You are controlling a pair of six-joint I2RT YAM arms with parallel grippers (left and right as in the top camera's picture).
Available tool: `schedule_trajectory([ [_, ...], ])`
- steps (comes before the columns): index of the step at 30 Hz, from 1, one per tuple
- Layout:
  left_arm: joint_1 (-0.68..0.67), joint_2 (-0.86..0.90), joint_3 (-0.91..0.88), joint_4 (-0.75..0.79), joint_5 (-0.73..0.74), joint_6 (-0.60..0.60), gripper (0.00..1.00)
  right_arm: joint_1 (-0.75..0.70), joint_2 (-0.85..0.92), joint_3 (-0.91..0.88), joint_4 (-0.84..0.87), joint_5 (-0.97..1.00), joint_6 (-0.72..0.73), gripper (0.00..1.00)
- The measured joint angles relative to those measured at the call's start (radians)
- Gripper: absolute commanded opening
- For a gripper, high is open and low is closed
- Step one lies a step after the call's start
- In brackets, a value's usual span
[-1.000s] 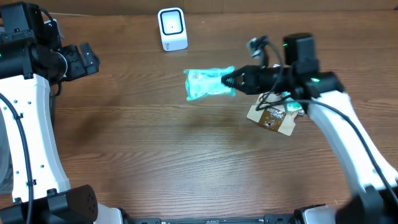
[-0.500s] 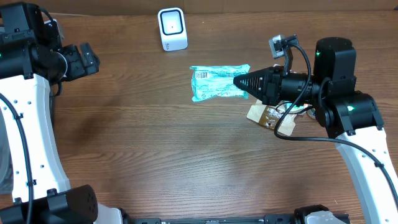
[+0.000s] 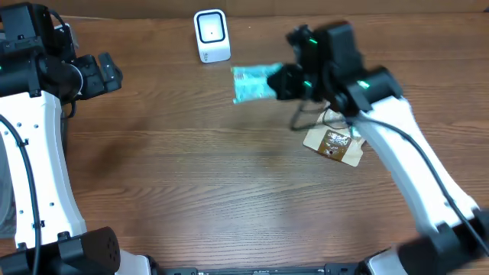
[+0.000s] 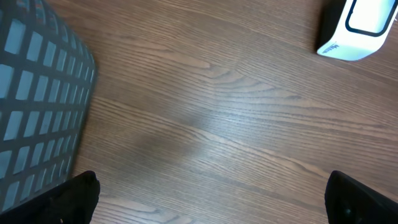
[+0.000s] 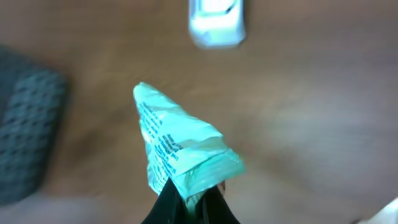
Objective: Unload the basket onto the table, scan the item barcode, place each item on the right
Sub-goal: 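Hold the wipe pack barcode in front of the white scanner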
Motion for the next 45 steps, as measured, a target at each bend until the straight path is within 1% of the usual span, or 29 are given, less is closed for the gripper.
schedule_trajectory([
  [2, 0.000, 0.000, 0.000, 0.000, 0.000, 0.000, 1.00, 0.048, 0.087, 0.080, 0.047, 0.168, -0.033, 0.04],
  [4, 0.000, 0.000, 0.000, 0.000, 0.000, 0.000, 0.99, 0.101, 0.158, 0.120, 0.159, 0.354, -0.083, 0.04],
  [6, 0.000, 0.000, 0.000, -0.001, 0.000, 0.000, 1.00, 0.151, 0.218, 0.126, 0.336, 0.517, -0.182, 0.04],
  [7, 0.000, 0.000, 0.000, 0.000, 0.000, 0.000, 0.99, 0.169, 0.245, 0.130, 0.408, 0.566, -0.232, 0.04],
  [8, 0.000, 0.000, 0.000, 0.000, -0.001, 0.000, 0.99, 0.190, 0.282, 0.133, 0.508, 0.625, -0.312, 0.04],
  [11, 0.000, 0.000, 0.001, 0.000, 0.000, 0.000, 1.00, 0.218, 0.386, 0.139, 0.776, 0.705, -0.535, 0.04],
  [16, 0.000, 0.000, 0.001, 0.000, 0.000, 0.000, 0.99, 0.206, 0.556, 0.142, 1.165, 0.747, -0.884, 0.04],
  [18, 0.000, 0.000, 0.002, 0.000, -0.001, 0.000, 0.99, 0.197, 0.608, 0.142, 1.253, 0.737, -1.019, 0.04],
  [20, 0.000, 0.000, 0.002, 0.000, -0.003, 0.000, 1.00, 0.191, 0.651, 0.142, 1.301, 0.711, -1.148, 0.04],
  [22, 0.000, 0.000, 0.002, 0.000, -0.003, 0.000, 1.00, 0.185, 0.683, 0.142, 1.320, 0.684, -1.244, 0.04],
  [24, 0.000, 0.000, 0.002, 0.000, -0.003, 0.000, 0.99, 0.184, 0.711, 0.142, 1.334, 0.667, -1.320, 0.04],
  [26, 0.000, 0.000, 0.002, 0.000, -0.003, 0.000, 1.00, 0.184, 0.730, 0.141, 1.341, 0.657, -1.367, 0.04],
  [31, 0.000, 0.000, 0.002, 0.000, -0.003, 0.000, 1.00, 0.184, 0.741, 0.142, 1.349, 0.640, -1.429, 0.04],
  [37, 0.000, 0.000, 0.002, 0.000, -0.003, 0.000, 1.00, 0.184, 0.741, 0.142, 1.352, 0.625, -1.464, 0.04],
  [45, 0.000, 0.000, 0.002, 0.000, -0.003, 0.000, 1.00, 0.179, 0.741, 0.141, 1.349, 0.607, -1.584, 0.04],
])
